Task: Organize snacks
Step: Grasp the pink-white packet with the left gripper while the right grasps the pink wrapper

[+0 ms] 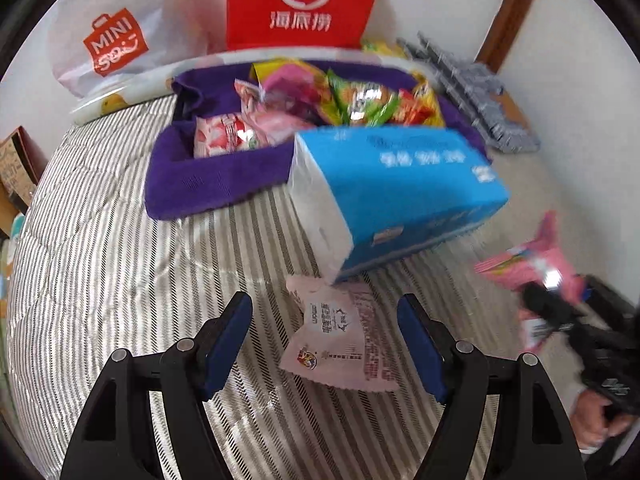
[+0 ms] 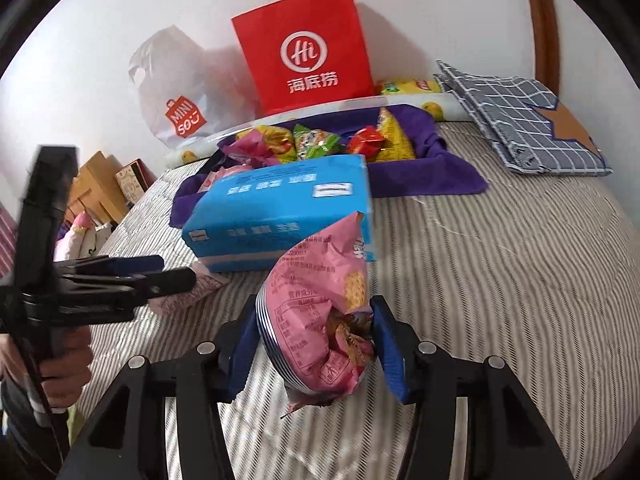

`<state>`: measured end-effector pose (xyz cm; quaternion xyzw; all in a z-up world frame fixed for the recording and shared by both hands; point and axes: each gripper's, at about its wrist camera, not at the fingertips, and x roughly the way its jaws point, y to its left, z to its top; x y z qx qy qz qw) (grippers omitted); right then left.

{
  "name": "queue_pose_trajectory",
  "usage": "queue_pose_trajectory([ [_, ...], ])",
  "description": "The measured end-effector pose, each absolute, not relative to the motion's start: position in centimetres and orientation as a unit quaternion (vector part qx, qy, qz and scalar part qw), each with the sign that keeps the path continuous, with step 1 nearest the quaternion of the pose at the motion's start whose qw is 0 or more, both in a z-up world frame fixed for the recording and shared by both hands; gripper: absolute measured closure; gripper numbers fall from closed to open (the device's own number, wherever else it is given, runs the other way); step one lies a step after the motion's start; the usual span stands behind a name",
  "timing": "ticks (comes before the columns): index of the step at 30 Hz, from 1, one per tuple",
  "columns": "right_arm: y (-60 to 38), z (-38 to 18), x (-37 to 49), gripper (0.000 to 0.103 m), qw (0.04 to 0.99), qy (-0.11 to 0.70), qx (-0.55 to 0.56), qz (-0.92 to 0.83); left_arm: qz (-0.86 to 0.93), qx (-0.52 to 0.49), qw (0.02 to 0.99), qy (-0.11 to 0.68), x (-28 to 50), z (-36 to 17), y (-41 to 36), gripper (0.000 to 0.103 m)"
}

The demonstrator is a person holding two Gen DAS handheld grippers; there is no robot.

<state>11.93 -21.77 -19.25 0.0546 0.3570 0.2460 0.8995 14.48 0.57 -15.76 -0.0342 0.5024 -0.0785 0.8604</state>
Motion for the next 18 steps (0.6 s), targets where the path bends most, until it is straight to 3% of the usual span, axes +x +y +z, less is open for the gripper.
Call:
queue_pose_trajectory([
  [3,-22.8,-19.4,11.6,0.052,0.900,0.357,0.060,0.243,-0.079,-0.032,0.858,0.507,14.3,-16.7,0.0,0.033],
  [6,-23.4,-19.5,11.3,0.052,0.901,0.355,0.064,0.243,-0.071,-0.011,0.867,0.493,13.6,-17.0,-0.7,0.057],
  [18,-24.0,-20.1,10.8,0.052,0.899,0.358,0.076,0.242,-0.077,-0.037,0.869,0.487,11.6,-16.5,0.1,0.063],
])
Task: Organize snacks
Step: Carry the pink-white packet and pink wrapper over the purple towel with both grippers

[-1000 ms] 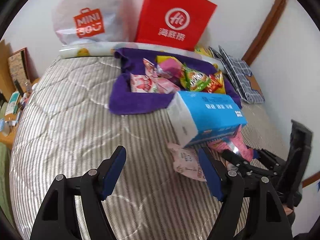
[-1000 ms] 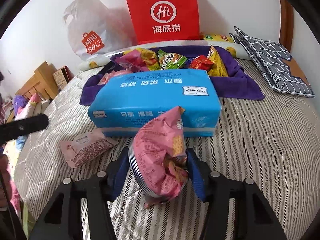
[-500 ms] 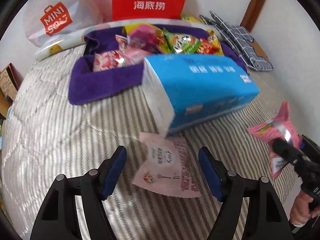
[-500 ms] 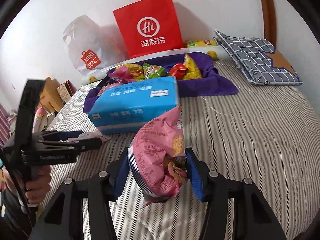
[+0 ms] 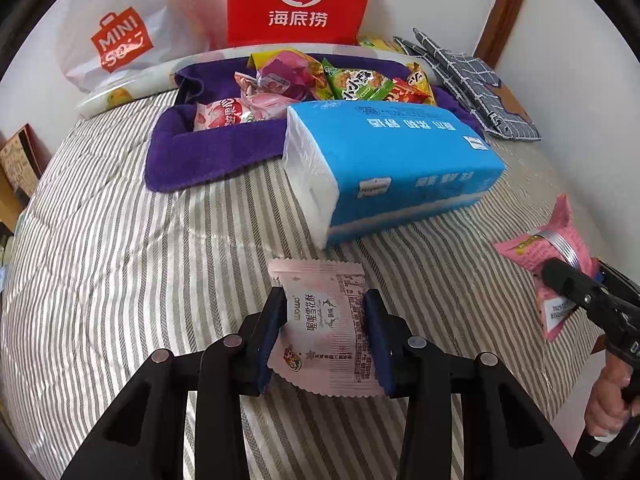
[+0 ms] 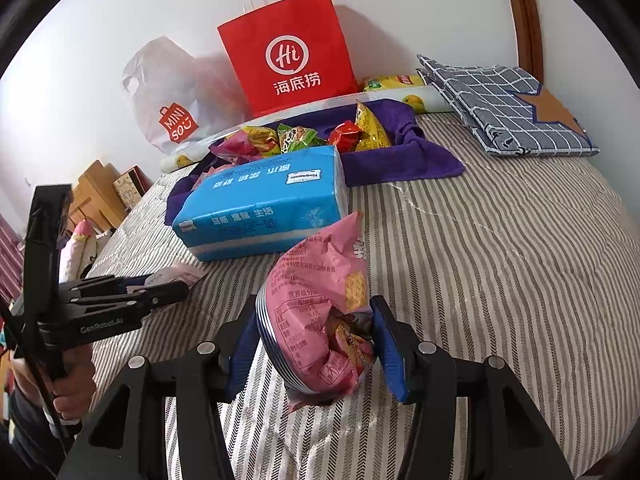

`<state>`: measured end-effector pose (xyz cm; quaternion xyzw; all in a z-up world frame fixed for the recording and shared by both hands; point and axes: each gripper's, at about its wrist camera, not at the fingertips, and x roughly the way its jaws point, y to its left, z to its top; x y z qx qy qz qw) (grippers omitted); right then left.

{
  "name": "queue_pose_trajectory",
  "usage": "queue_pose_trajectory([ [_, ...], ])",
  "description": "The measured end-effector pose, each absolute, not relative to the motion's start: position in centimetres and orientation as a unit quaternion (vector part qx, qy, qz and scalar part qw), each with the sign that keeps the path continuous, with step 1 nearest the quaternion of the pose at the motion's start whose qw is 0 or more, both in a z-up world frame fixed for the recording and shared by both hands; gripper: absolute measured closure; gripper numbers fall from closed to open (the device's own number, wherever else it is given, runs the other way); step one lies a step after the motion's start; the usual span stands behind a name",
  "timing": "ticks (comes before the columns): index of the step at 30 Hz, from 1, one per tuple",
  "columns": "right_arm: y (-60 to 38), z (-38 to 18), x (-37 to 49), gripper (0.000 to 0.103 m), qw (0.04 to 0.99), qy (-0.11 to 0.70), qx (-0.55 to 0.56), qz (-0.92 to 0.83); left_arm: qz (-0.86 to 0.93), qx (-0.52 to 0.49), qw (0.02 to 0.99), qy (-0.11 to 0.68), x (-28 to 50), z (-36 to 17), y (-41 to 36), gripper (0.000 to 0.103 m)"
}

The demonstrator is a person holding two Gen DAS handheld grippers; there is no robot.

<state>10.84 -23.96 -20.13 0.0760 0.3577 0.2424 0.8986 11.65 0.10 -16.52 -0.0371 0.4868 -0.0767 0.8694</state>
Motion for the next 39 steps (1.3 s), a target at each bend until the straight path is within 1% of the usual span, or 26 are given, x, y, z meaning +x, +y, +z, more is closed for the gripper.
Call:
queue_pose_trajectory([
  [9,-24.2,-19.8,10.4,0.052,0.901,0.357,0.073,0.237,-0.090,-0.057,0.866,0.489,10.4,-16.4,0.0,0.063],
  [39,-23.6,-17.1,10.0,0.052,0.906,0.355,0.073,0.217,-0.123,-0.085,0.875,0.460,9.3,-13.2,0.5,0.063],
])
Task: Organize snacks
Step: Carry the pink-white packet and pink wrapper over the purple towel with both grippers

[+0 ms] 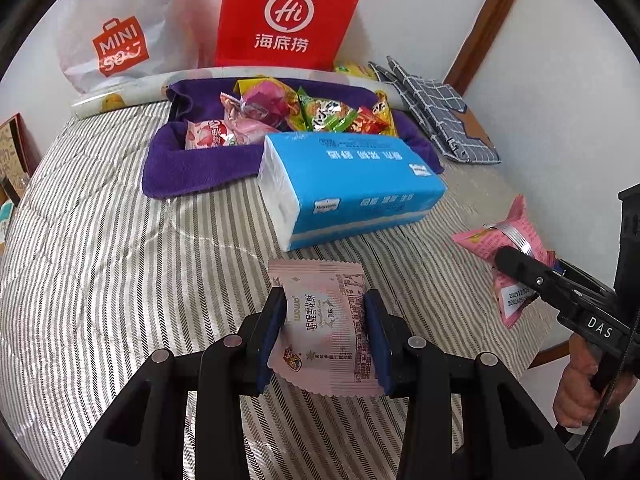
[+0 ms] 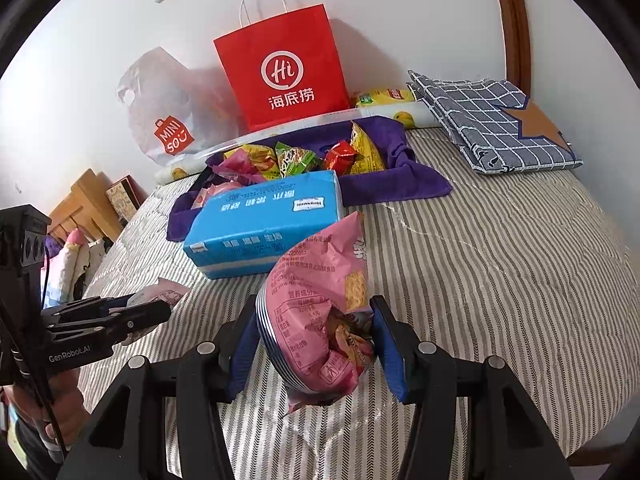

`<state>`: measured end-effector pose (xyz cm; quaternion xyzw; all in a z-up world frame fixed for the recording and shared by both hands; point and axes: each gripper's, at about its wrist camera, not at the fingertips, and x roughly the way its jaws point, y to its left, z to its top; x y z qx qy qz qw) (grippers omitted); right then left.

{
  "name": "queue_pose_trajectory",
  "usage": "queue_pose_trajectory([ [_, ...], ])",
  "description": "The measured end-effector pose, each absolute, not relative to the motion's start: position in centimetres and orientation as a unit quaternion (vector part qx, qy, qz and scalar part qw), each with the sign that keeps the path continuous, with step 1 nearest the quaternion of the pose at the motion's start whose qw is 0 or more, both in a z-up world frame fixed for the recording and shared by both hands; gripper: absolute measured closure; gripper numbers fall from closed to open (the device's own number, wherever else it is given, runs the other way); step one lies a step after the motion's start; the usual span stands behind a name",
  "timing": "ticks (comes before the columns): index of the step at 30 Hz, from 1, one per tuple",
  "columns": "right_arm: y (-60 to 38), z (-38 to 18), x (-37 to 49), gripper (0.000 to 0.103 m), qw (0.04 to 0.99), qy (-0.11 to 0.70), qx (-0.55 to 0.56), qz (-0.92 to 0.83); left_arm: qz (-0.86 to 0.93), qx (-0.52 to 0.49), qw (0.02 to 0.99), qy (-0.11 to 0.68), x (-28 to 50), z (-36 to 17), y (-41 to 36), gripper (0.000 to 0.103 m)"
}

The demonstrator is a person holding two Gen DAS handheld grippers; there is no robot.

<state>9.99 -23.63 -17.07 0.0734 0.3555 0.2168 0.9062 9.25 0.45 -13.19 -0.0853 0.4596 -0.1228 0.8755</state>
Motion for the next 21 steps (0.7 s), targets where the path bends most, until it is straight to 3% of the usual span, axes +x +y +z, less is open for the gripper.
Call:
queue_pose_trajectory([
  [21,-22.8,-14.0,10.7,0.052,0.914,0.335,0.074,0.218,-0.129,-0.101,0.884,0.438,10.3,-10.2,2.0,0.063],
])
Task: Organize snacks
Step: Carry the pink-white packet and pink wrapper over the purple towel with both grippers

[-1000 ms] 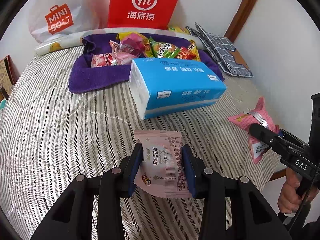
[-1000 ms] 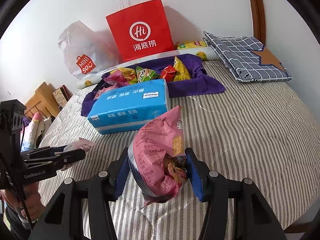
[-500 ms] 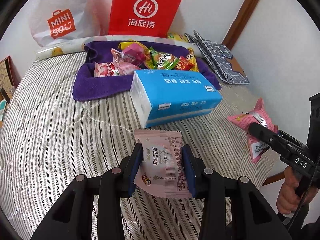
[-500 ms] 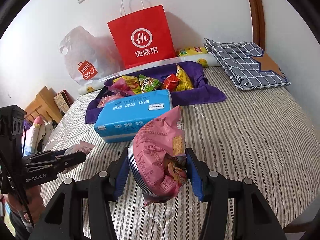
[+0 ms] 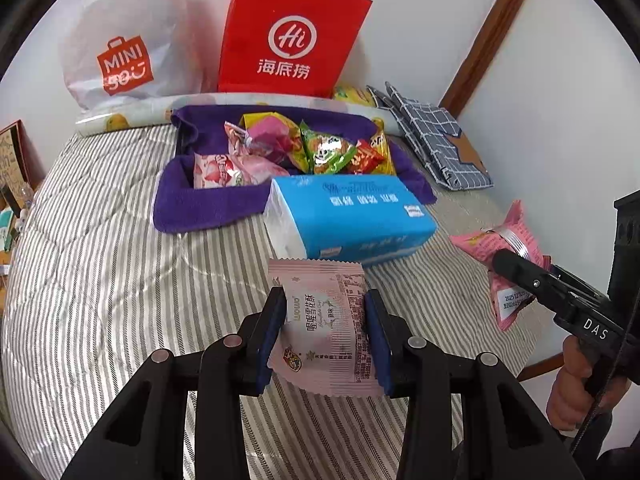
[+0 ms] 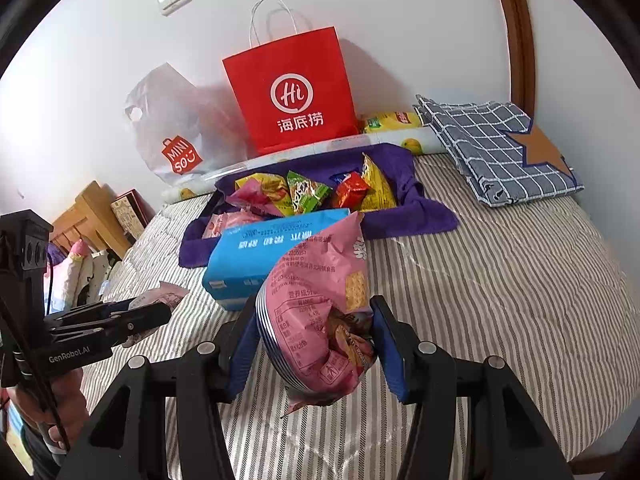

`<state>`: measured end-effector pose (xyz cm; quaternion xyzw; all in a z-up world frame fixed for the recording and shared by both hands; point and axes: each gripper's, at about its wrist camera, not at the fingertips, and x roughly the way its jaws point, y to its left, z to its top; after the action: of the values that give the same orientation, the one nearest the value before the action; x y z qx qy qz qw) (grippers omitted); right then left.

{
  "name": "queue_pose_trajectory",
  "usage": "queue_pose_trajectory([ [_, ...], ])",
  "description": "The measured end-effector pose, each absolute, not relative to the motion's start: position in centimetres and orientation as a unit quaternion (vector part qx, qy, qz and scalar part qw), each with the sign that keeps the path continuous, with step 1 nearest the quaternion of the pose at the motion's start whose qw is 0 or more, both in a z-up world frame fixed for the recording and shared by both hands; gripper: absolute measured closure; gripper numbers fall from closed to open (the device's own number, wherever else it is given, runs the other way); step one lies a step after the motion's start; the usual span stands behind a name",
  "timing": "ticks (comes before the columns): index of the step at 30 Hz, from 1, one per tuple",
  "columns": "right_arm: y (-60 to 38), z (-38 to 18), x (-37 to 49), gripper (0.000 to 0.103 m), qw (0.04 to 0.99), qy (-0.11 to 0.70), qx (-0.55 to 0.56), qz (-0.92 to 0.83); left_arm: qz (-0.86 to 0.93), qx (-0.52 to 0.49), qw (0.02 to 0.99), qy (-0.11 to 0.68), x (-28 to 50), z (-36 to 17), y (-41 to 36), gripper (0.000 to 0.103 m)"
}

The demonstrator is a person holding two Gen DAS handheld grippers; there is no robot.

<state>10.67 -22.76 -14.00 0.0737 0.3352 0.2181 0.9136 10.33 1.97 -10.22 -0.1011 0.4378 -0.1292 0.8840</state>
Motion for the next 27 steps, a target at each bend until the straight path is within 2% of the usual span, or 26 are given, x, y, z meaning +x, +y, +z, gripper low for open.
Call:
queue_pose_trajectory([
  [27,-21.7,-10.4,14.8,0.052,0.920,0.311,0.068,0.231,-0.129,-0.103,0.896,0.412,14.9,-5.7,2.8,0.063],
])
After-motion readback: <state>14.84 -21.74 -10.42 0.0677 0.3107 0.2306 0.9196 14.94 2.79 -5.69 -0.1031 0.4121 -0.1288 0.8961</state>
